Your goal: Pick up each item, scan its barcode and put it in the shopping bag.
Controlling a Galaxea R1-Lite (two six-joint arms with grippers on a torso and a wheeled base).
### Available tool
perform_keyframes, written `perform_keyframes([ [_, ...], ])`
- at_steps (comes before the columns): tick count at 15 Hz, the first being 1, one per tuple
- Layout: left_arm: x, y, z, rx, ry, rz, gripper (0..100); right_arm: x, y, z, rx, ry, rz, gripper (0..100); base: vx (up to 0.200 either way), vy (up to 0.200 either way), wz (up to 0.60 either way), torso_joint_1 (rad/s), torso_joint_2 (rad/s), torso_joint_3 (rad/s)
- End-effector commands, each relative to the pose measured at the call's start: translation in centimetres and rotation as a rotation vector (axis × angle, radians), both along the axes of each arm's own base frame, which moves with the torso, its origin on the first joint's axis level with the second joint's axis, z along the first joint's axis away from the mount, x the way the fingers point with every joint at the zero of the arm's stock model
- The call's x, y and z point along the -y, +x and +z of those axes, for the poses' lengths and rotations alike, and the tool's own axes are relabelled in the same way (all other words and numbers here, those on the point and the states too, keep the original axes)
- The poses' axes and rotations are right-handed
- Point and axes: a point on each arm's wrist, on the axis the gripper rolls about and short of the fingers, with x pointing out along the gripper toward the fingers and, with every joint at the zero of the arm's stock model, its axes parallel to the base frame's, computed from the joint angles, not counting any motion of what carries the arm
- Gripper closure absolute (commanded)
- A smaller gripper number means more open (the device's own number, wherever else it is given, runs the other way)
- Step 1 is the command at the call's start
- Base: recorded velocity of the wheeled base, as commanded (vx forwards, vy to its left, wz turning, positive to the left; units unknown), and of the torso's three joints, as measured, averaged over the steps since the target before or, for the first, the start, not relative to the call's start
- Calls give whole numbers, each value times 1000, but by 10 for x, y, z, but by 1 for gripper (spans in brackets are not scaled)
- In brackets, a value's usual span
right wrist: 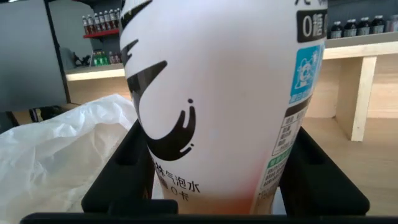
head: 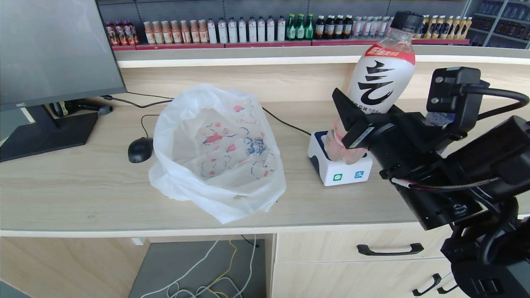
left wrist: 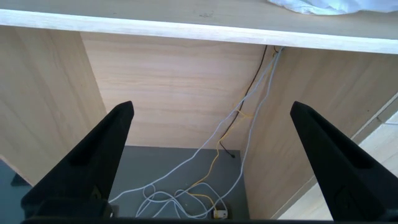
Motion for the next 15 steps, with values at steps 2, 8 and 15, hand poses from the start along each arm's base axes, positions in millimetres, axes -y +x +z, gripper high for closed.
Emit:
perform_keyframes([
  [2, 0, 0, 0, 0, -1, 0, 0, 6, 2, 3, 6, 5, -20, 100, 0, 200, 0, -2, 5, 2],
  [8, 0, 0, 0, 0, -4, 0, 0, 4, 0, 2, 8, -10, -20, 100, 0, 200, 0, -2, 4, 0],
  [15, 0, 0, 0, 0, 2, 0, 0, -6, 7, 8, 49, -36, -31, 100, 0, 86, 0, 2, 2, 1],
])
